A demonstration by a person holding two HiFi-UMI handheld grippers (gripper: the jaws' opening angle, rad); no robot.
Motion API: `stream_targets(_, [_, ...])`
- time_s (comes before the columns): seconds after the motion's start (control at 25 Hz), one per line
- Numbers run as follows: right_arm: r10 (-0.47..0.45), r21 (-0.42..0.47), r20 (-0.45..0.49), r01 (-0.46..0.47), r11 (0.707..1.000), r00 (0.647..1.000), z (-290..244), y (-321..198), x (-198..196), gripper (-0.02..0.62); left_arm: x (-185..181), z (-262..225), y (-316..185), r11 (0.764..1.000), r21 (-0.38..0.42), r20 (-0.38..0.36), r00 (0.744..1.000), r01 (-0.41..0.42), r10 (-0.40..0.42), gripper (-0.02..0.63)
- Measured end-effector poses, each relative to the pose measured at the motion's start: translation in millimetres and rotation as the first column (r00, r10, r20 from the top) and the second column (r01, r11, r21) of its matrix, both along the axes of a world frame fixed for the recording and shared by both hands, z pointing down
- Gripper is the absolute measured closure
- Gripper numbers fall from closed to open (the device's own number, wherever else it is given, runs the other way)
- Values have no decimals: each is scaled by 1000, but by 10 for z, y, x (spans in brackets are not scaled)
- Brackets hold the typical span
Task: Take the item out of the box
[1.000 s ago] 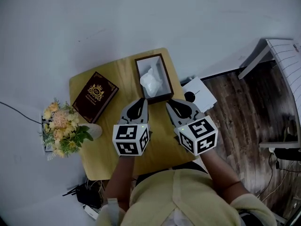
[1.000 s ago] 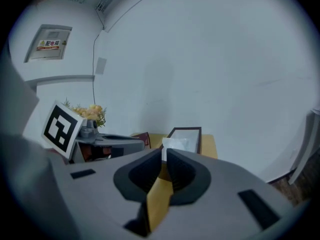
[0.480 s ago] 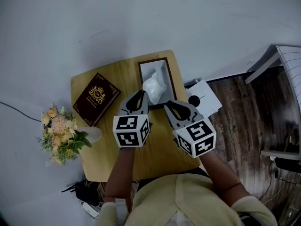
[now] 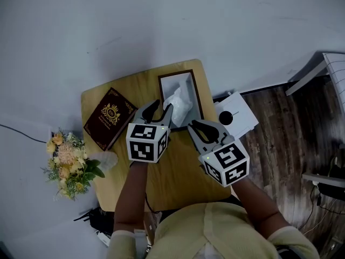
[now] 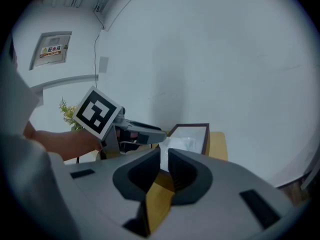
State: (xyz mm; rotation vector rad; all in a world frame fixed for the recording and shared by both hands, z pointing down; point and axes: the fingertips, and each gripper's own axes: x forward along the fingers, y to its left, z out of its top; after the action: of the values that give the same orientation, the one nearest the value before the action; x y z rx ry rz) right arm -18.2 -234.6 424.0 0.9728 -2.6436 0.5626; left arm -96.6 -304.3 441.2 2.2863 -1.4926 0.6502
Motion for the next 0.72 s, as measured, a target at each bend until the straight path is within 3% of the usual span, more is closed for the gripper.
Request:
stream_targets(0.28, [8, -25, 25, -7, 1000, 1000, 67, -28, 9, 561, 46, 134, -47, 996, -73, 50, 998, -45, 48, 454])
stream_targets(0.72, [26, -43, 35, -25, 999, 999, 121, -26, 43, 561, 39, 194, -27, 996, -69, 157, 985, -61, 71, 460])
